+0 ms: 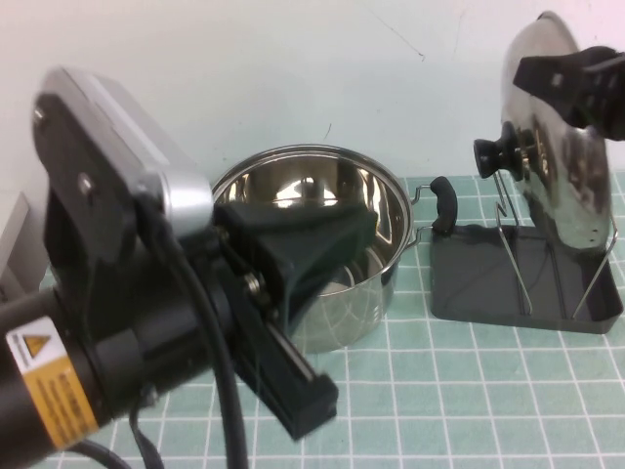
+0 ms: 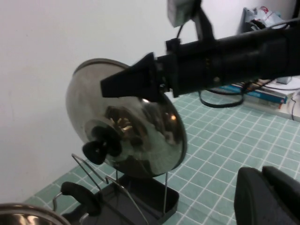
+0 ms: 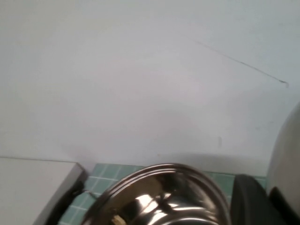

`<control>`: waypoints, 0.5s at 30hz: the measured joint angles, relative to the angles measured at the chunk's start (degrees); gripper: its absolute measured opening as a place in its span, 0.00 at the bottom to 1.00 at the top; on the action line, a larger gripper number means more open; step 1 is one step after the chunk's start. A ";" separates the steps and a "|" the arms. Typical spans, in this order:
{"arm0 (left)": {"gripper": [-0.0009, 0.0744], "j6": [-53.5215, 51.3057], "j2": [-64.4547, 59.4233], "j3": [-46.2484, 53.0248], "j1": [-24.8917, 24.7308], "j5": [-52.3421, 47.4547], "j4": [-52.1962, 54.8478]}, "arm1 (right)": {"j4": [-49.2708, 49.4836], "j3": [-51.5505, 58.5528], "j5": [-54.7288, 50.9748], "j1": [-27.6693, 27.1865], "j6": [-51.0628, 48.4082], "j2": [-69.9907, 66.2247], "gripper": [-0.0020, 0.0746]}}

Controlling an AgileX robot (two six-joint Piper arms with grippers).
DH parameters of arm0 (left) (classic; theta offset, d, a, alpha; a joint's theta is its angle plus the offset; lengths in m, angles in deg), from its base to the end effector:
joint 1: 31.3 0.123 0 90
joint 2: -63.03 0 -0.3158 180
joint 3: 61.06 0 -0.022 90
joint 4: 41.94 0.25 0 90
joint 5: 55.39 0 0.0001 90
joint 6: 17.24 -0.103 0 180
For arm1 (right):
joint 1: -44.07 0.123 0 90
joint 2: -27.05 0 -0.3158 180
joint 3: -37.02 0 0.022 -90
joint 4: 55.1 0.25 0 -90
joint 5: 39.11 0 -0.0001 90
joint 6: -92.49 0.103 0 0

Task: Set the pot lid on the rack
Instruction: Place the pot lid on the pot rack

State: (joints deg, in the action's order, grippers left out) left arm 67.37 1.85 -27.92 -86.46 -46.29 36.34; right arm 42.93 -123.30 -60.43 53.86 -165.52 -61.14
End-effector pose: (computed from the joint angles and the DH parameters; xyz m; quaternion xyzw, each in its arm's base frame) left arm 0.1015 -0.1735 0.3984 0.3457 0.6338 -0.4015 0.5636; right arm 0.3165 0.0923 0.3584 -0.0379 0.7857 0.2973 0.5412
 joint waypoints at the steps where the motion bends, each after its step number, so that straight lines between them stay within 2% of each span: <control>1: 0.01 0.22 0.00 0.41 0.00 0.71 0.14 | 0.00 -0.64 0.46 0.00 0.00 -1.16 0.12; 15: 0.01 3.19 0.00 1.48 0.00 3.14 0.55 | 0.00 -2.38 3.51 -0.10 0.43 -11.56 0.12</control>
State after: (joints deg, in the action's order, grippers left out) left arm 70.56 1.85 -26.43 -86.46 -43.15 36.89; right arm 42.93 -125.67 -56.93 53.76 -165.09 -72.71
